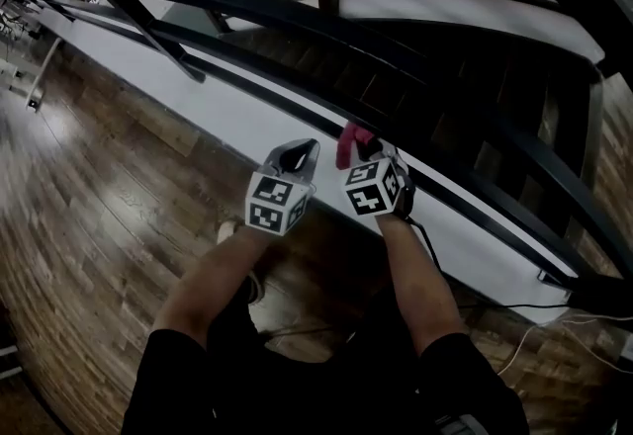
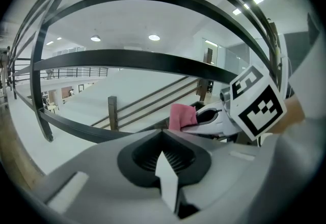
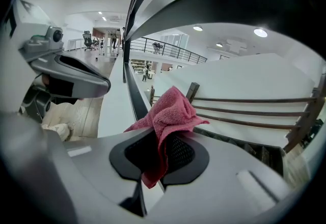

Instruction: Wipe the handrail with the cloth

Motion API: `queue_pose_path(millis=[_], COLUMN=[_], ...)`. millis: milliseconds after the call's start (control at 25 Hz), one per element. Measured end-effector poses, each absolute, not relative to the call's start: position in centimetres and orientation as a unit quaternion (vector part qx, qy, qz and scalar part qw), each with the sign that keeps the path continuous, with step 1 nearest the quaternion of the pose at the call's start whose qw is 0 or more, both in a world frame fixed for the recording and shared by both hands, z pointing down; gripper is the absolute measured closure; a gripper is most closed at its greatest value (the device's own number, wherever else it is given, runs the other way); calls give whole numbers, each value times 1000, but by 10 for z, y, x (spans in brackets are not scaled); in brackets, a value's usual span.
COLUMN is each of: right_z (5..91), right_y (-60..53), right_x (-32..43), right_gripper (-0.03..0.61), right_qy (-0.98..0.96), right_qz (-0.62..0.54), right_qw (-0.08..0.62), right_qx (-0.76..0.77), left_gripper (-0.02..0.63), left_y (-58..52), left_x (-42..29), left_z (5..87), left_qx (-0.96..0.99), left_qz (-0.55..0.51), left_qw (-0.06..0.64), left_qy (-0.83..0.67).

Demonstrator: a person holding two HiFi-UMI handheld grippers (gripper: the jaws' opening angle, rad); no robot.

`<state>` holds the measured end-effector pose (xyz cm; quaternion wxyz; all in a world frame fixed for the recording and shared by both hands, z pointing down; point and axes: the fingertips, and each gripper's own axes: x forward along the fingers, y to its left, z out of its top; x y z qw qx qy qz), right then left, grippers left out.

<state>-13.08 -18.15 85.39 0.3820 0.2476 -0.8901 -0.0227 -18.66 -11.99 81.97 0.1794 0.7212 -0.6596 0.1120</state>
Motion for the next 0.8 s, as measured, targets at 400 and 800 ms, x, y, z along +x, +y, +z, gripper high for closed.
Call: queue_pose_path(millis=[400,800], right_z=[859,861], right_y=[-183,-186], right_x=[-71,-1], right_gripper=[532,532], right_qy=[-880,-871], right_qz=[-16,1], right_qw=[400,409], right_qx=[257,270], left_gripper=[614,614], left_y=[-123,-130], left_x=[-126,-61], left_z=[827,846], left_qx=[746,764], left_qz=[121,143], left_qw=[185,188], left_qy=[-628,-601])
